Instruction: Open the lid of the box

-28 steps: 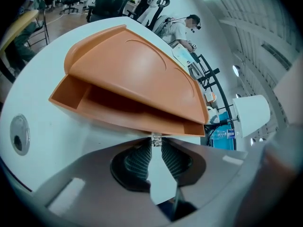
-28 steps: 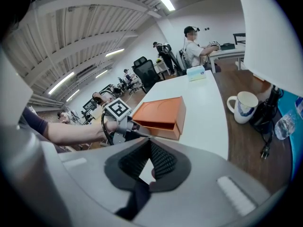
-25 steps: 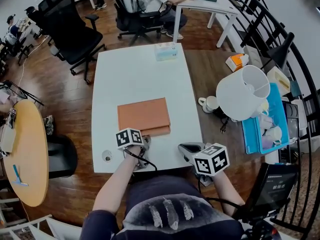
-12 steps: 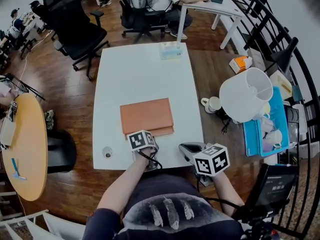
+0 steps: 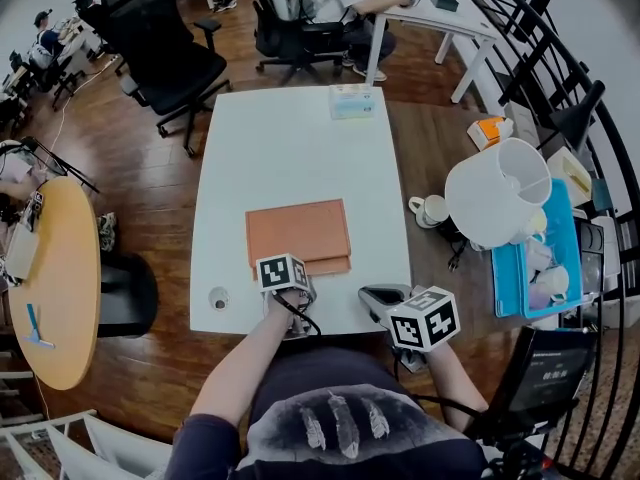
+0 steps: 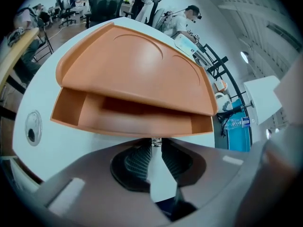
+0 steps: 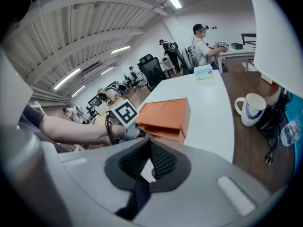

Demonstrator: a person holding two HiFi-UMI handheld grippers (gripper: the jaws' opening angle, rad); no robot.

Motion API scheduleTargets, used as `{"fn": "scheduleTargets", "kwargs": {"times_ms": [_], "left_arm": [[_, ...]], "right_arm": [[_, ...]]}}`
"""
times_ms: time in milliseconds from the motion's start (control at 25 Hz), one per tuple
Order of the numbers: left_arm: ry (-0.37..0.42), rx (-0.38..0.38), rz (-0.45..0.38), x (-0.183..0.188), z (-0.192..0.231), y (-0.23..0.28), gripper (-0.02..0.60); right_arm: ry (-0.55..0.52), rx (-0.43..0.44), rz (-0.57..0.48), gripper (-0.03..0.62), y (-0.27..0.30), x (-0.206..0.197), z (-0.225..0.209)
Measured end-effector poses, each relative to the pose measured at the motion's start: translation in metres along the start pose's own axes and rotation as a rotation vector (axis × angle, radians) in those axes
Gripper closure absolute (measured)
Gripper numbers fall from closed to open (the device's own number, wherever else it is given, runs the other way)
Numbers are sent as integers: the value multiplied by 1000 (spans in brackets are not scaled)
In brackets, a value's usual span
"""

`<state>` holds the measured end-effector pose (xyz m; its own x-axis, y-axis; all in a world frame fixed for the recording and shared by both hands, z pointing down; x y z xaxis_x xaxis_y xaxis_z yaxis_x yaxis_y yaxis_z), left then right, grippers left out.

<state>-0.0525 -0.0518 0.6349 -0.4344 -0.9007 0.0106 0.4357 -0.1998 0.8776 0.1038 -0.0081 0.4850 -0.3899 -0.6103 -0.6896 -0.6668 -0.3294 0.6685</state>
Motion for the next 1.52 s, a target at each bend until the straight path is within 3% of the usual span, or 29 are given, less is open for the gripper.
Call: {"fn": "scheduleTargets", "kwargs": {"times_ms": [160,400,520,680,760,880,1000,1040,1160,1200,1400,1520], "left_arm": [[8,0,-34,14,-2,-3,502],[2,-44,14,3,-4,-12,500],[-2,-17,17,-4,8,-9,500],[195,78,-35,-7,9,-12,500],[248,105,-60,-2,13,-14,502],[184,96,-66,5,24,-20,502],[177,100,-86,-1,25,-26,502],[129,77,-80,-6,26,-25,500],[-155,-38,-54,-17,34,-17,502],[-176,-47,-50,-19,35,-17,503],[-54,-38,75,-34,38,-20,500],[2,-11,101,-35,44,-24,500]], "right_arm": [[-12,10,-2,589,-1,2,2],[-2,7,4,591,-1,-4,-1],[-3,10,3,591,0,-5,0],[-6,4,1,591,-1,0,-2],[-15,-6,2,591,-1,3,-4],[-22,-11,3,591,-2,4,-6],[-17,-8,11,591,-1,3,-4],[-17,-3,13,591,-1,2,-3],[-24,12,15,591,1,4,1],[-26,16,15,591,2,4,2],[-39,24,22,591,4,4,4],[-37,23,24,591,5,4,4]]}}
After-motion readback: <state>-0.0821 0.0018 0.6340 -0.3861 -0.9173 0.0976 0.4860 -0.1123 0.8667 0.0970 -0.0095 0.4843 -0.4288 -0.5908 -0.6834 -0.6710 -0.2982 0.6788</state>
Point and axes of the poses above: the fingertips, and each gripper's own axes: y forward along the fingers, z to its left, x out of its top, the point moved 4 cm from there along -y, backward along the fingers, and after that the axes turned 15 degrees about -y, right-handed, at the moved point
